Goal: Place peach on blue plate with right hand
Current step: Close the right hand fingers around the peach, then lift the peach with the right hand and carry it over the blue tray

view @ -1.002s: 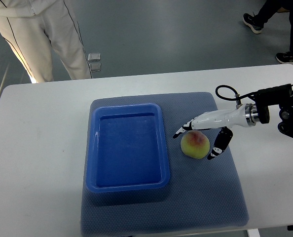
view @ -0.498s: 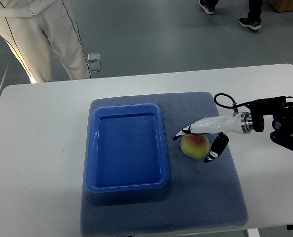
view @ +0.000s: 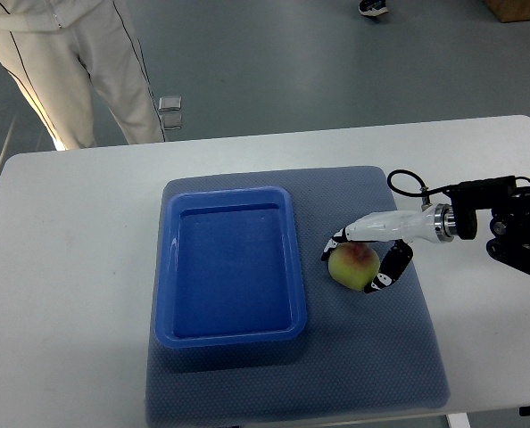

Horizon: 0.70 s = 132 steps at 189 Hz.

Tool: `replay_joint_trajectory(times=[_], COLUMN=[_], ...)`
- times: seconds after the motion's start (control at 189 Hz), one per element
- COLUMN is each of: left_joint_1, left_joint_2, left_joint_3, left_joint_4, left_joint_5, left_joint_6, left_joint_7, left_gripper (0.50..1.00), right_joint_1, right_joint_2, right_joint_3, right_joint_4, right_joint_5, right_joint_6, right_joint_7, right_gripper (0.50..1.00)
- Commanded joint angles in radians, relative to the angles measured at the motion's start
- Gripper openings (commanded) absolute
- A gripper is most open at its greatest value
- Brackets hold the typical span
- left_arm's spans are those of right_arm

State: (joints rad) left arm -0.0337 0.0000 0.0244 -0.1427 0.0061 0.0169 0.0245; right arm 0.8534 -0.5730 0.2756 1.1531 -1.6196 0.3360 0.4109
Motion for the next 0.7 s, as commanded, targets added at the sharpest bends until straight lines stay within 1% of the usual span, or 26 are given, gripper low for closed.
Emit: replay_joint_trajectory(times=[0.0, 0.18, 0.334, 0.472, 0.599, 0.695], left_joint_1=[0.0, 0.0, 0.0, 0.0, 0.0, 0.0], left_joint_2=[0.0, 0.0, 0.0, 0.0, 0.0, 0.0], left_joint_3=[0.0, 0.0, 0.0, 0.0, 0.0, 0.0], left_joint_4=[0.0, 0.0, 0.0, 0.002, 0.002, 0.002], left_joint_5=[0.0, 0.0, 0.0, 0.0, 0.0, 0.0], left_joint_6=[0.0, 0.0, 0.0, 0.0, 0.0, 0.0], left_joint_7=[0.0, 0.0, 0.0, 0.0, 0.0, 0.0], left_gripper=[1.0, 1.0, 1.0, 1.0, 1.0, 1.0], right_joint_1=[0.016, 0.099, 0.168, 0.243, 0.268, 0.26], right_joint_2=[-0.007, -0.013, 0.018, 0.147, 0.304, 0.42], right_joint_3=[0.01, 0.01, 0.01, 0.0, -0.001, -0.003], right_joint_4=[0.004, 0.005, 0.002, -0.053, -0.164, -0.251], right_joint_5=[0.009, 0.014, 0.012, 0.014, 0.009, 0.007], right_joint_6=[0.005, 0.012, 0.031, 0.035, 0.04, 0.032], right_joint_7=[0.0, 0.0, -0.006, -0.012, -0.012, -0.012], right_gripper=[0.76, 0.76, 0.762, 0.766, 0.768, 0.772])
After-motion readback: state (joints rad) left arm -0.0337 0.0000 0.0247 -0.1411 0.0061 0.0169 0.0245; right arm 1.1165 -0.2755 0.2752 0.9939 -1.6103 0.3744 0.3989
